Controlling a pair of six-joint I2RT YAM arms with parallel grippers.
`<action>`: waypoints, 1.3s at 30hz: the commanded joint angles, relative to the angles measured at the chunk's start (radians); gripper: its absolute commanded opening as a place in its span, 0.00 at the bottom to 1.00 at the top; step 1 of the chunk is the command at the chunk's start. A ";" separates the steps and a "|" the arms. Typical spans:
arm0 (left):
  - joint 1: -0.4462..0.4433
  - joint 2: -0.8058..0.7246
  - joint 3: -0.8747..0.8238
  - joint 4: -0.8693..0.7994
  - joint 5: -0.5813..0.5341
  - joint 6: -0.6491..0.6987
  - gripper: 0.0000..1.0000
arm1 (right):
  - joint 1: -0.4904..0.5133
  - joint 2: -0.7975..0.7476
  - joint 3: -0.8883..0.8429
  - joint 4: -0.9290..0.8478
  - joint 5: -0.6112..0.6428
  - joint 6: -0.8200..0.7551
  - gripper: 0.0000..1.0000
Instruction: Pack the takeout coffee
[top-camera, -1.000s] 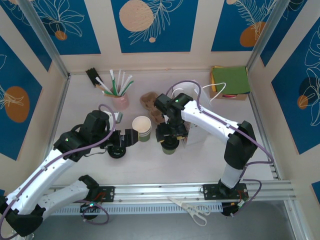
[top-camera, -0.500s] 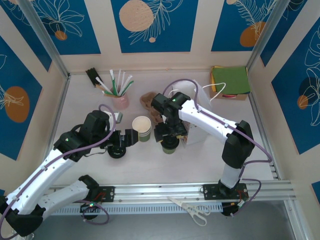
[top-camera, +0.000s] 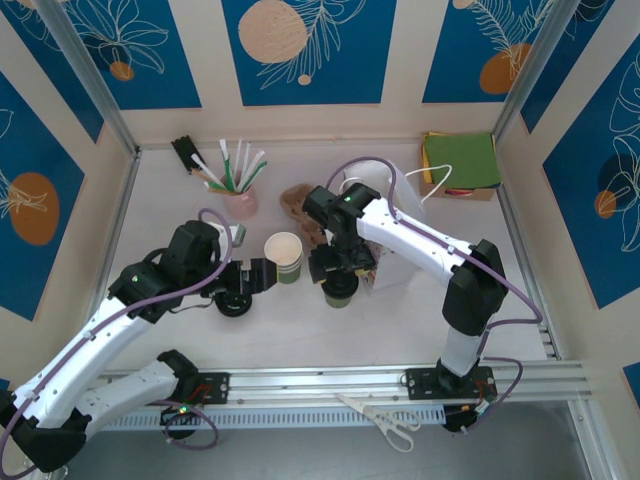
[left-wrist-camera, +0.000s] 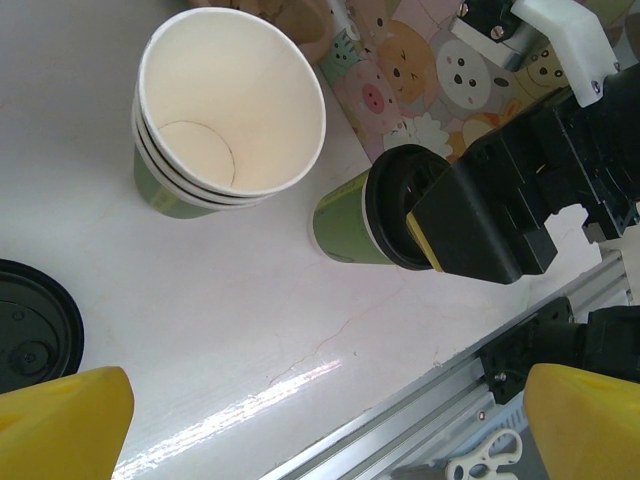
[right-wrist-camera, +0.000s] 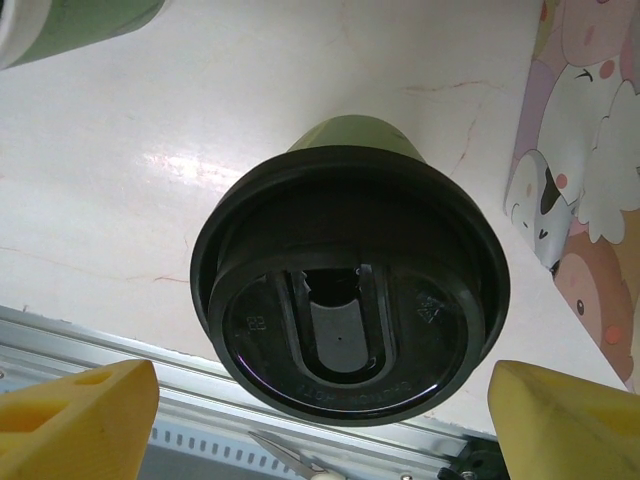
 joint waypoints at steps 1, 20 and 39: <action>0.007 0.005 -0.002 0.002 0.016 0.011 1.00 | -0.009 0.014 -0.020 -0.004 -0.015 -0.014 0.86; 0.007 0.015 0.000 0.003 0.014 0.017 1.00 | -0.012 0.037 -0.035 0.000 -0.014 -0.020 0.83; 0.008 0.015 0.001 0.000 0.013 0.019 1.00 | 0.012 0.056 -0.020 -0.016 0.024 -0.025 0.80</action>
